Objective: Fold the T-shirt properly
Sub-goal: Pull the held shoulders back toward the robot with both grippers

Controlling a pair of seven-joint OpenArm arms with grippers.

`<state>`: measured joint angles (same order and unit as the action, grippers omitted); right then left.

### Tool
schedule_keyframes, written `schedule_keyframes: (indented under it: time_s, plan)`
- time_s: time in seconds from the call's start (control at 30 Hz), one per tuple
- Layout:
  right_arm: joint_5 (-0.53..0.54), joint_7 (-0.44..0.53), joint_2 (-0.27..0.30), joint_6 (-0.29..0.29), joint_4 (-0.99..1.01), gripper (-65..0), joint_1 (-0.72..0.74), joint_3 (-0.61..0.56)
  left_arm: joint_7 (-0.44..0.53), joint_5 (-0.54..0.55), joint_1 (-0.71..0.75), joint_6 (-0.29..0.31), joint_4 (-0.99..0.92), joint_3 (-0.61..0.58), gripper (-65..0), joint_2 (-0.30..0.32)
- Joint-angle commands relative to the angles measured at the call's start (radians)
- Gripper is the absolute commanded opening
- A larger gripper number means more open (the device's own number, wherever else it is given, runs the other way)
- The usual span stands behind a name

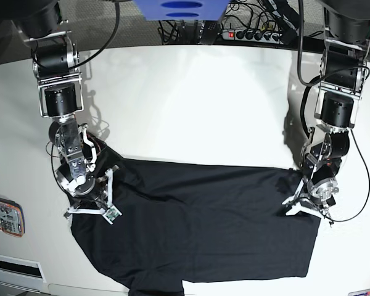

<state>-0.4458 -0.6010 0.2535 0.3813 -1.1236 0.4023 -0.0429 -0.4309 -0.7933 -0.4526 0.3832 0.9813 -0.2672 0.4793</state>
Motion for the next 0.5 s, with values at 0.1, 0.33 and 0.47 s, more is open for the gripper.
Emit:
schedule_keyframes:
  time_s: [0.1,0.33,0.47]
  plan:
    - [0.000,0.003,0.008,-0.014,-0.016,-29.3,0.033,0.007,-0.004,-0.013,-0.007,-0.014,0.015,0.007,-65.0,0.012]
    - [0.000,-0.004,0.008,-0.130,-0.020,-18.3,0.030,0.002,-0.004,-0.015,-0.010,-0.014,0.015,0.007,-65.0,0.014]
    - [0.005,-0.066,0.008,-0.130,-0.098,-18.3,0.027,0.007,-0.004,0.001,-0.012,-0.014,0.021,0.019,-65.0,0.009]
